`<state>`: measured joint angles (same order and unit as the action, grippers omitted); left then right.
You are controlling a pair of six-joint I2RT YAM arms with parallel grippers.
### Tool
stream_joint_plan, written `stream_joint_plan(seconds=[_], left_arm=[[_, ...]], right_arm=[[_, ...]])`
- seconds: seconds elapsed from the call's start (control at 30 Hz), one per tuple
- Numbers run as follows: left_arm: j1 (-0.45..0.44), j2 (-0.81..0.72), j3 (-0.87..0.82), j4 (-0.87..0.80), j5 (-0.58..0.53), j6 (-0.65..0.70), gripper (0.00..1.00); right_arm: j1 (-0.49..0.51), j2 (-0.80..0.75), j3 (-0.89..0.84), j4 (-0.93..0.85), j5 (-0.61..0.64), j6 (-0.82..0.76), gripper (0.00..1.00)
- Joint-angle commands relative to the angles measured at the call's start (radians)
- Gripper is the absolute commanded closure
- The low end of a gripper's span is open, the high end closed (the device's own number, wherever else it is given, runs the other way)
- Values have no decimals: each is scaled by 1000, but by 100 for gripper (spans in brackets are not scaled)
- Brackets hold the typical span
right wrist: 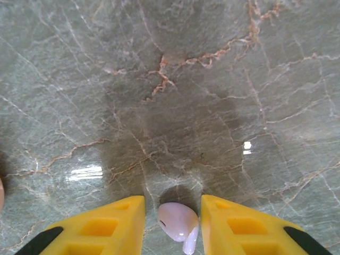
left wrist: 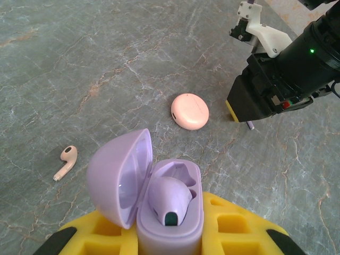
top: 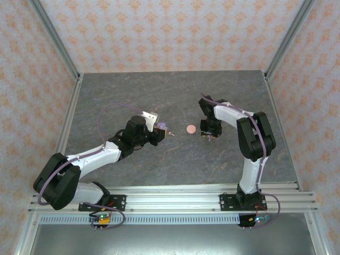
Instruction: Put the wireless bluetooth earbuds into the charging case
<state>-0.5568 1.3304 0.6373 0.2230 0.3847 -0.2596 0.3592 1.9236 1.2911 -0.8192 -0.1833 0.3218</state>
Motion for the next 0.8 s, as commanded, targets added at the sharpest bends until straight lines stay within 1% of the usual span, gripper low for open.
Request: stream_joint_plan(seconds=[0.0,0.23,0.7,0.77], left_arm=[[-7,-20,17,9,-4,20,100],[-8,-17,18,13,1,18,100],[-8,-17,16,10,2,18,100],[-8,-17,16,9,0,19,100]], right_arm=[[0,14,12,-37,19,11,67],[-1,22,-2,-29,9,11,74],[-1,30,-33,15,-42,-31,74],[1,29,-39,18,-38,-44,75]])
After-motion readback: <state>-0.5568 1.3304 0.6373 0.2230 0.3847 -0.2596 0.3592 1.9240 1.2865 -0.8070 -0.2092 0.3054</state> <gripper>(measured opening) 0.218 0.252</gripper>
